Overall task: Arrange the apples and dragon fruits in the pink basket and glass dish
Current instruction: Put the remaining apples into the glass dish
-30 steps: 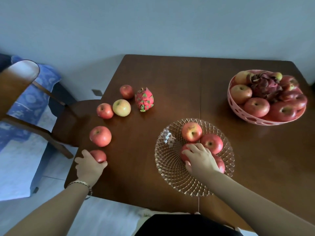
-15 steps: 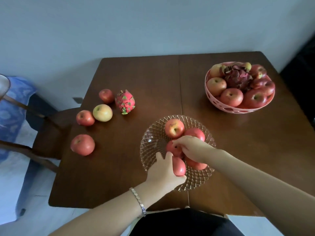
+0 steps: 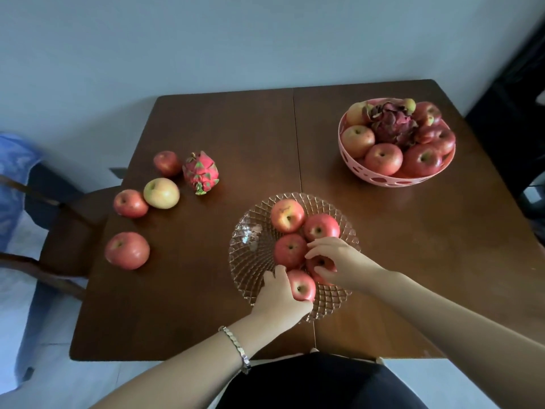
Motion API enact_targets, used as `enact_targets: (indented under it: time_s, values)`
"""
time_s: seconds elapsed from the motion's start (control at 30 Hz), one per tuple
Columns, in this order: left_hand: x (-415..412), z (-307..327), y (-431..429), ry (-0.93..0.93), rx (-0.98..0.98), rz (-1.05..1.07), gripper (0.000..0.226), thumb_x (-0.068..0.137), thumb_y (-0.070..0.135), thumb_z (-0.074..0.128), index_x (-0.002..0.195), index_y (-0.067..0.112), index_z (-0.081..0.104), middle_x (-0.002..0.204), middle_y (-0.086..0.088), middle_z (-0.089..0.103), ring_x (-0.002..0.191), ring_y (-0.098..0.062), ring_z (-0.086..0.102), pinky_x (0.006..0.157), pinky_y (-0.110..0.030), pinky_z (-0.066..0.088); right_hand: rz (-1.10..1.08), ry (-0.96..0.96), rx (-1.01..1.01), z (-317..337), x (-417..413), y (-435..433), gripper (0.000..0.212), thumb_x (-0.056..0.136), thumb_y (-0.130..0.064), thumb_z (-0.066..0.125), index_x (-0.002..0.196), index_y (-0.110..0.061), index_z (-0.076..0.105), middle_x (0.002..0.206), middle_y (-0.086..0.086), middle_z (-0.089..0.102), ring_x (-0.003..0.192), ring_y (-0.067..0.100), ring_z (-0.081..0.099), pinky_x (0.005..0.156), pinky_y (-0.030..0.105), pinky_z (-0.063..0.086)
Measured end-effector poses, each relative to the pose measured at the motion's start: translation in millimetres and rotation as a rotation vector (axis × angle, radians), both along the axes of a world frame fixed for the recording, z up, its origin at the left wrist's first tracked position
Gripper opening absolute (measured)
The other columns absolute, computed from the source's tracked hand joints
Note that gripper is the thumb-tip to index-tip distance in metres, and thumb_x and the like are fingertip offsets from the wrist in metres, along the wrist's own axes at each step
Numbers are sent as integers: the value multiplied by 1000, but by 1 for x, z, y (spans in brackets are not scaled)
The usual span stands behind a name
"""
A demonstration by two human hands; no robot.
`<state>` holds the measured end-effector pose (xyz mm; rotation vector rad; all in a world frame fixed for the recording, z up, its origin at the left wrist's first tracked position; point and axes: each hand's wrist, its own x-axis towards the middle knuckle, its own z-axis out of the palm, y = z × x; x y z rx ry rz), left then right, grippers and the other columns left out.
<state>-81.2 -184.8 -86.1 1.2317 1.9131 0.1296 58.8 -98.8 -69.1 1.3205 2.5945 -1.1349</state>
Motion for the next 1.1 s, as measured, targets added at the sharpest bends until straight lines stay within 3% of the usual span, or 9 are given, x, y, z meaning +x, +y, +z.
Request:
enact_targets:
  time_s: [0.23, 0.4, 0.57, 0.73, 0.87, 0.97, 1.1]
  values:
    - [-11, -7, -13, -197, 179, 105, 57, 70, 37, 72, 120, 24, 47, 113, 3, 59, 99, -12, 59, 86, -26, 50, 27, -15, 2, 1, 3, -1, 49, 80, -19, 68, 127, -21, 52, 141, -4, 43, 134, 12, 32, 101, 9, 14]
    - [-16, -10, -15, -251, 140, 148, 65, 70, 36, 74, 127, 23, 46, 116, 3, 61, 107, -14, 58, 91, -24, 46, 33, -30, 6, 2, 2, -1, 49, 79, -18, 67, 126, -21, 53, 140, -4, 44, 133, 11, 33, 98, 6, 13]
    - [-19, -9, -7, -247, 51, 120, 72, 70, 32, 77, 133, 17, 45, 126, -2, 53, 112, -17, 55, 92, -22, 42, 16, -59, 29, 4, -5, 0, 40, 83, -18, 60, 123, -21, 56, 135, -4, 49, 131, 13, 36, 109, 22, 24]
    - [-17, -5, -6, -289, 0, 142, 72, 66, 34, 81, 128, 18, 47, 120, 3, 51, 103, -11, 52, 90, -25, 44, -2, -162, 58, 11, -18, 5, 39, 86, -20, 54, 125, -20, 53, 133, 1, 51, 127, 20, 41, 108, 38, 34]
    - [-20, 4, -12, -262, 52, 120, 76, 75, 42, 72, 137, 19, 34, 135, 1, 44, 120, -14, 48, 99, -25, 39, 26, -179, 106, 14, -30, 7, 35, 89, -21, 51, 124, -20, 54, 129, 2, 54, 122, 21, 44, 104, 37, 37]
    - [-50, 18, -13, -198, 213, 193, 61, 85, 41, 61, 137, 20, 38, 137, -1, 43, 122, -11, 47, 102, -25, 42, 89, -142, 102, 21, -50, 9, 34, 90, -20, 49, 123, -20, 54, 126, 1, 53, 122, 19, 42, 103, 37, 37]
    - [-137, 22, -14, 211, 401, 248, 48, 86, 25, 62, 131, 17, 45, 133, -3, 44, 125, -16, 45, 104, -27, 38, 123, -71, 78, 26, -89, 13, 32, 90, -21, 52, 121, -20, 57, 124, 2, 57, 122, 19, 45, 104, 37, 38]
